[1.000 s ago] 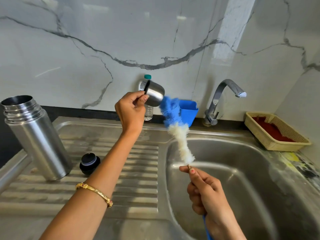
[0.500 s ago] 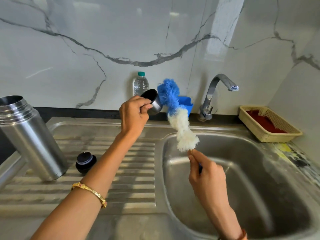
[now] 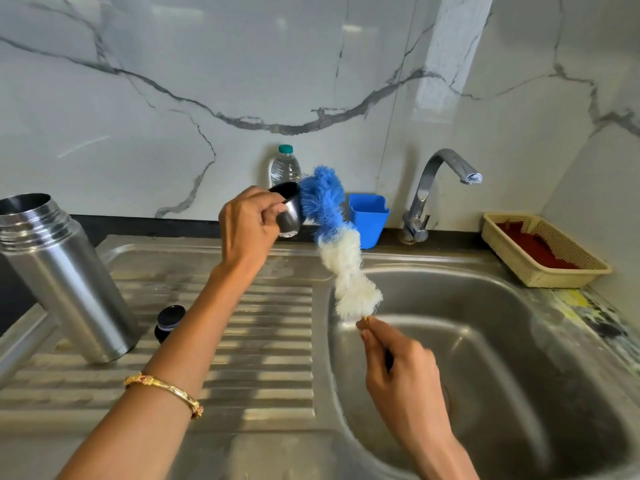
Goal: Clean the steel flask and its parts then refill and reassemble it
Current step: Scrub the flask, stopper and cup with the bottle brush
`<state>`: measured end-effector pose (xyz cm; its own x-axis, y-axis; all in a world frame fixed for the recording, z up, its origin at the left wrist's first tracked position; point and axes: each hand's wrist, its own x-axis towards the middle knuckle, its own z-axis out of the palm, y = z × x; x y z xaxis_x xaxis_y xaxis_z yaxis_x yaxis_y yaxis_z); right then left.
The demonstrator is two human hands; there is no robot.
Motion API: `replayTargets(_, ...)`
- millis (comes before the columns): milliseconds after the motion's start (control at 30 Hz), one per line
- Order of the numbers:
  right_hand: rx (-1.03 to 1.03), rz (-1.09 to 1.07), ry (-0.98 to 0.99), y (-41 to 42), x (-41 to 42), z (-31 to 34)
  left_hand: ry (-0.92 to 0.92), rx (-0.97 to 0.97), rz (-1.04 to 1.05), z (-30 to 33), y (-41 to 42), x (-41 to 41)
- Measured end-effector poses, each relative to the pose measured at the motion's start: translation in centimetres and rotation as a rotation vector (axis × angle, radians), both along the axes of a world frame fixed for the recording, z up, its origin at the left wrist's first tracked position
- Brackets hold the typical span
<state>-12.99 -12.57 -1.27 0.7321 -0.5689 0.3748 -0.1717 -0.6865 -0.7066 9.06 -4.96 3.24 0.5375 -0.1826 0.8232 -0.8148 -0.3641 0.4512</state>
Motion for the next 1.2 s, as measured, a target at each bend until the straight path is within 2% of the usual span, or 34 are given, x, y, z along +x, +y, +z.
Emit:
replayTargets(67,0.022,0.010,-0.045,0.5,-0.1,0.3,0.062,-0.067,0.024,0.1,0.1,0.4)
replayTargets(167,0.023,-0.016,-0.043,-1.6,1.9,0.5,0.068,-0.090,-0.047,-0.5,-0.8,-0.7)
replayTargets(333,-0.103,-0.009,-0.096,0.5,0.8,0.3,0.208,-0.223,-0.036,-0.1,0.2,-0.1)
replayTargets(400,-0.053,-0.029,-0.114,0.5,1.4,0.5,0.240,-0.238,-0.059,0.4,0.4,0.2)
replayTargets(533,0.167,0.043,-0.085,-2.8,2.8,2.2,0.394,-0.361,-0.171,1.0,-0.5,-0.9)
replayTargets(600,0.372,0.120,-0.095,-3.2,2.2,2.9,0.562,-0.577,-0.247,1.0,-0.8,-1.4)
replayTargets(700,0.752,0.171,-0.064,-2.9,1.8,3.5,0.910,-0.930,-0.416,1.1,-1.0,-1.6)
replayTargets(767,0.856,0.203,-0.006,-3.0,2.1,3.7,1.065,-1.141,-0.534,0.9,-1.6,-1.7)
replayTargets(833,0.909,0.207,0.034,-2.7,2.1,3.6,1.102,-1.241,-0.545,0.3,-2.2,-1.9)
replayTargets(900,0.966,0.187,0.050,-2.3,1.8,3.2,1.048,-1.228,-0.458,-0.6,-2.9,-1.8)
replayTargets(967,1.013,0.183,0.079,-1.8,1.5,2.7,0.874,-1.108,-0.359,-1.4,-3.3,-1.6)
replayTargets(1100,1.012,0.219,0.168,-0.9,0.7,1.9,0.282,-0.556,-0.208,-2.8,-3.6,-0.9)
replayTargets(1200,1.069,0.205,0.149,-1.2,0.2,2.0,0.016,-0.319,-0.168,-2.5,-3.6,-0.1)
